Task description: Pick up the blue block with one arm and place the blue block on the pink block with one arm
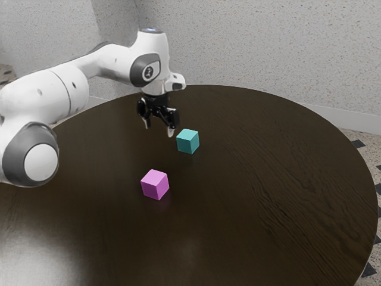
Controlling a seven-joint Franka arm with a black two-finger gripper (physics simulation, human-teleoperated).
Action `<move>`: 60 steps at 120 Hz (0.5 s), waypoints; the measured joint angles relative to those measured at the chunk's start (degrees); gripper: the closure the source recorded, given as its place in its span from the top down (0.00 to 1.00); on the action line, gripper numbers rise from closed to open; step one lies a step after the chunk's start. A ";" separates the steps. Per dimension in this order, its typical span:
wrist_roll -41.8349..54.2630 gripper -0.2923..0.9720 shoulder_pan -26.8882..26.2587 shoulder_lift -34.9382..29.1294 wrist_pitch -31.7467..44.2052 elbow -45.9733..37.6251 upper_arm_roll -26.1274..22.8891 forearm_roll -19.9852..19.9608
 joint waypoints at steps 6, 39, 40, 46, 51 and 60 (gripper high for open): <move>-0.20 0.77 -0.14 2.30 1.17 1.44 -0.20 -0.07; -0.83 0.77 -0.41 8.59 8.57 5.65 -0.99 -0.26; -0.83 0.77 -0.41 8.86 8.80 5.89 -1.06 -0.26; -0.80 0.77 -0.52 10.44 10.06 7.56 -1.33 -0.26; -0.76 0.77 -0.70 11.84 11.08 9.04 -1.45 -0.27; -0.68 0.77 -0.84 13.39 12.81 10.80 -1.56 -0.27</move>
